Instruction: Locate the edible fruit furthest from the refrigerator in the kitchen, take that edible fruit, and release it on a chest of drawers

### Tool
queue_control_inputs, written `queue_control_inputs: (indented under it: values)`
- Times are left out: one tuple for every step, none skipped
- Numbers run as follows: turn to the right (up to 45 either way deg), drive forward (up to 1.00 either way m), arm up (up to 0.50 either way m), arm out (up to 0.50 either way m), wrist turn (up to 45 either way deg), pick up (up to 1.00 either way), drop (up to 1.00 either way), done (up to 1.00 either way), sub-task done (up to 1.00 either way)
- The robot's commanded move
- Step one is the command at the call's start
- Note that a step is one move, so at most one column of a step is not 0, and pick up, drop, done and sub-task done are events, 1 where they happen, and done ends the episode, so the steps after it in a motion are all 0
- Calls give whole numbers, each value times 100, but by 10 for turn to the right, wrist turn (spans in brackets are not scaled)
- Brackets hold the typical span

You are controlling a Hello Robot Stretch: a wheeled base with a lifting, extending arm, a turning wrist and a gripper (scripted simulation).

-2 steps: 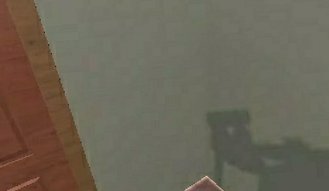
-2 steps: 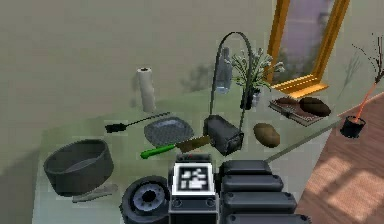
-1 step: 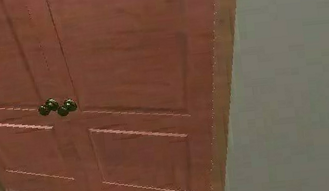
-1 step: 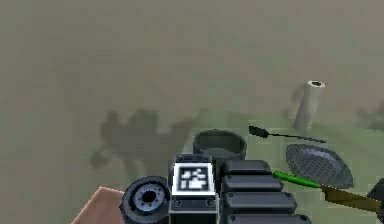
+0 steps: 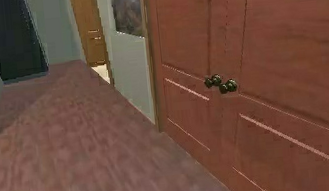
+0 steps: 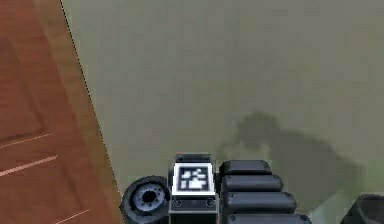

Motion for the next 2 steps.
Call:
queue_control_inputs:
  values:
    - [-300,0,0,0,0,0,0,0,0]
    - [0,20,0,0,0,0,0,0,0]
